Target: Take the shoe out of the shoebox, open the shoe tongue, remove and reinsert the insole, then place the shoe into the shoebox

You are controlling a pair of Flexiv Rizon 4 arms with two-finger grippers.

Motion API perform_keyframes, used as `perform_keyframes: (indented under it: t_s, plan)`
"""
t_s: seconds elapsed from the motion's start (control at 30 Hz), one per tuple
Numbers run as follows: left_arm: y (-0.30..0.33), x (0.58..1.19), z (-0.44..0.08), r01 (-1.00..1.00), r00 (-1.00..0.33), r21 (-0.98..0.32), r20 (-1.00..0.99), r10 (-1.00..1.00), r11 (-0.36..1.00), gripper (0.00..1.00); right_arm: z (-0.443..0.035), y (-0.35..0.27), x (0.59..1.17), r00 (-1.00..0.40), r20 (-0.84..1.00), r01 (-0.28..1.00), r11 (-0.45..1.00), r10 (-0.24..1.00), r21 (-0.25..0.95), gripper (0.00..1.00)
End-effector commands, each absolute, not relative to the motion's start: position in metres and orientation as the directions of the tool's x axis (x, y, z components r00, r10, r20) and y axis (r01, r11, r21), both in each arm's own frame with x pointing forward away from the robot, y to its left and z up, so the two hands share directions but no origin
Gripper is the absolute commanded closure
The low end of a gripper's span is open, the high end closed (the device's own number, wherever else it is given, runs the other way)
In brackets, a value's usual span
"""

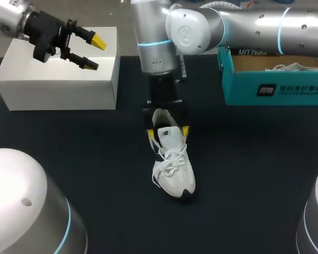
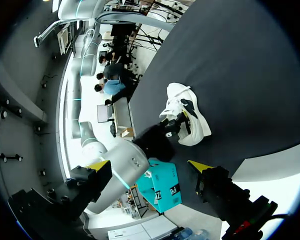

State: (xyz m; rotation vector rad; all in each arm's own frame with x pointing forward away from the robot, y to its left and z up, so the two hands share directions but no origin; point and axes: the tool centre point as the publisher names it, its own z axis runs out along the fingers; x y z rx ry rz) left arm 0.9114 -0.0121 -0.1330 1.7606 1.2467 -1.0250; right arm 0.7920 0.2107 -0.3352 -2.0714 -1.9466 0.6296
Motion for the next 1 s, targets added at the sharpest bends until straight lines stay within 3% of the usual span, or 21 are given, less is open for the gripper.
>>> perform_keyframes:
  t_s: [0.03,0.7,0.73,0.83,0.87,1.0]
  plan:
    - [-0.012,0.911,-0.133,0.959,0.211,0.118,-0.903,0.374,-0.258,0.00,-0.325,0.210,0.787,0.034,-0.157,0.898,-0.099,0.987,-0.430,0.00]
    - [-0.012,0.911,-0.133,0.959,0.211,0.118,-0.903,0.374,-0.258,0.00,-0.290,0.224,0.733,0.149,-0.231,0.896,-0.231,0.961,-0.379,0.00]
    - [-0.012,0.911,-0.133,0.959,0.211,0.118,-0.903,0.374,-0.258,0.00,-0.290,0.223,0.729,0.164,-0.233,0.894,-0.244,0.959,-0.375,0.09]
    - [-0.012,0.911,-0.133,0.959,0.211,0.118,-0.903,0.374,-0.258,0.00,-0.291,0.219,0.718,0.226,-0.233,0.889,-0.298,0.946,-0.347,0.84]
    - [-0.012,0.911,-0.133,0.959,0.211,0.118,-0.903,0.374,-0.258,0.00,-0.292,0.217,0.716,0.239,-0.228,0.889,-0.307,0.944,-0.339,1.00]
    - [-0.012,0.911,-0.133,0.959,0.211,0.118,-0.903,0.374,-0.258,0.00,-0.297,0.215,0.717,0.257,-0.218,0.899,-0.315,0.942,-0.303,1.00]
